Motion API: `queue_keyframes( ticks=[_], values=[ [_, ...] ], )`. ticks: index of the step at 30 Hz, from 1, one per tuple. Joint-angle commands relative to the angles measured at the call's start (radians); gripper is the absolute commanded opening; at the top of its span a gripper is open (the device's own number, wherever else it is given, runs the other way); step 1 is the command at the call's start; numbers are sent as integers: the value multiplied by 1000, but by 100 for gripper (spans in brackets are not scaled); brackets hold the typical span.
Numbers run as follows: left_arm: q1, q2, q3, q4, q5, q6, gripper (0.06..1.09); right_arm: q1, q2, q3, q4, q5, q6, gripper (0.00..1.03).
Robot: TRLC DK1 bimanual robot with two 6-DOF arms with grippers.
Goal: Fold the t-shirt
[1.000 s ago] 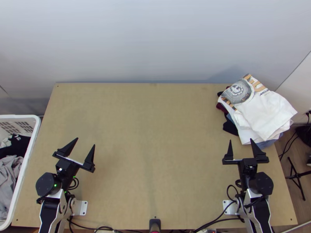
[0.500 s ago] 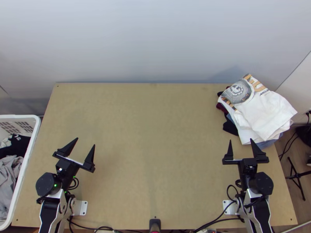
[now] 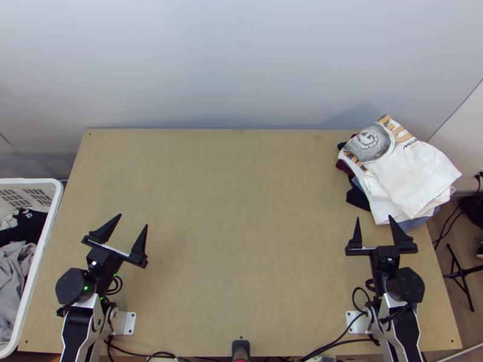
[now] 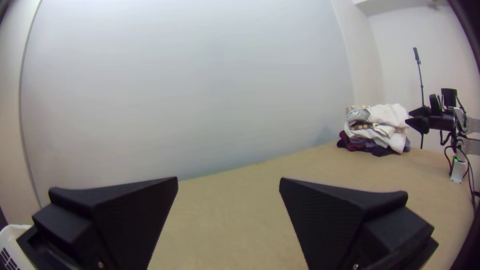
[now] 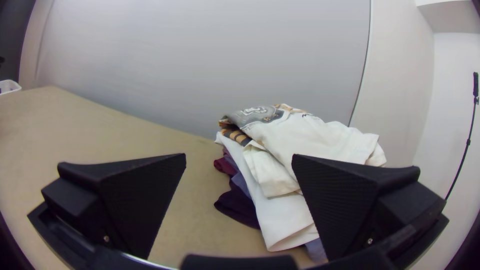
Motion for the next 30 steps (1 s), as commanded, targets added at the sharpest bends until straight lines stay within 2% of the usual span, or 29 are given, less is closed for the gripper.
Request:
queue_keyframes(
  ticks=[1, 24, 30],
  values=[
    [0, 0, 0, 0, 0, 0, 105, 0, 0, 0, 0, 0, 0, 98],
    [-3, 0, 0, 2, 1, 0, 105, 0, 0, 0, 0, 0, 0, 98],
    [-40, 0, 0, 3, 1, -43, 105, 0, 0, 0, 0, 0, 0, 98]
  ],
)
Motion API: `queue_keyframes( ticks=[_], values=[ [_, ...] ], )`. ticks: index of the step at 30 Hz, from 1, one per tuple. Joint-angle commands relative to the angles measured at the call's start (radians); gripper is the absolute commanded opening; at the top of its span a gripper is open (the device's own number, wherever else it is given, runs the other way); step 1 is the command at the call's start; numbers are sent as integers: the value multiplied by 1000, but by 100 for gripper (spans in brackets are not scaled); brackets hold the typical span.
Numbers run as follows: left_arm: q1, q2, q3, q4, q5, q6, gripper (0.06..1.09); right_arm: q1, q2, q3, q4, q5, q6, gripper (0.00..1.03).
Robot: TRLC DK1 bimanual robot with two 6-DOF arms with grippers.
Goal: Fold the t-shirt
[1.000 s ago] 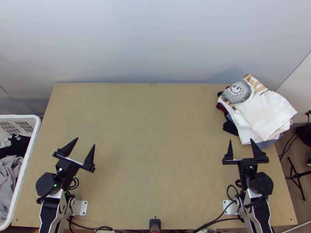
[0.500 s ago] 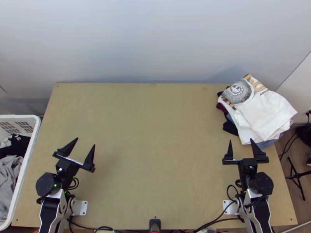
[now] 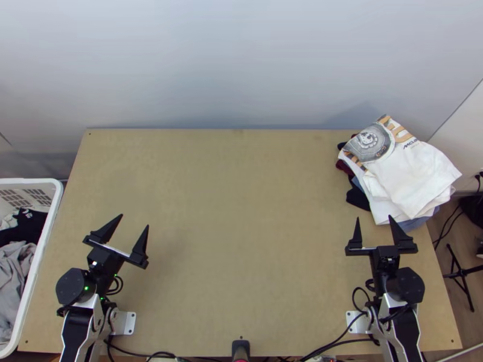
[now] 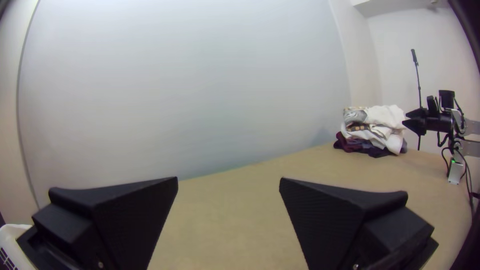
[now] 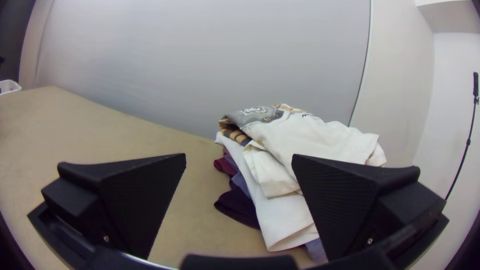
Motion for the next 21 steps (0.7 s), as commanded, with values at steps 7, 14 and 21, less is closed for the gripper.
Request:
queue_keyframes(
  ticks=[7, 14, 21],
  values=[
    [-79, 0, 0, 2, 0, -104, 105, 2, 0, -1, 0, 0, 0, 98],
    [-79, 0, 0, 2, 0, -114, 105, 6, -1, 1, 0, 0, 10, 98],
    [-79, 0, 0, 3, 0, -127, 105, 35, -3, -1, 3, 0, 16, 98]
  ],
)
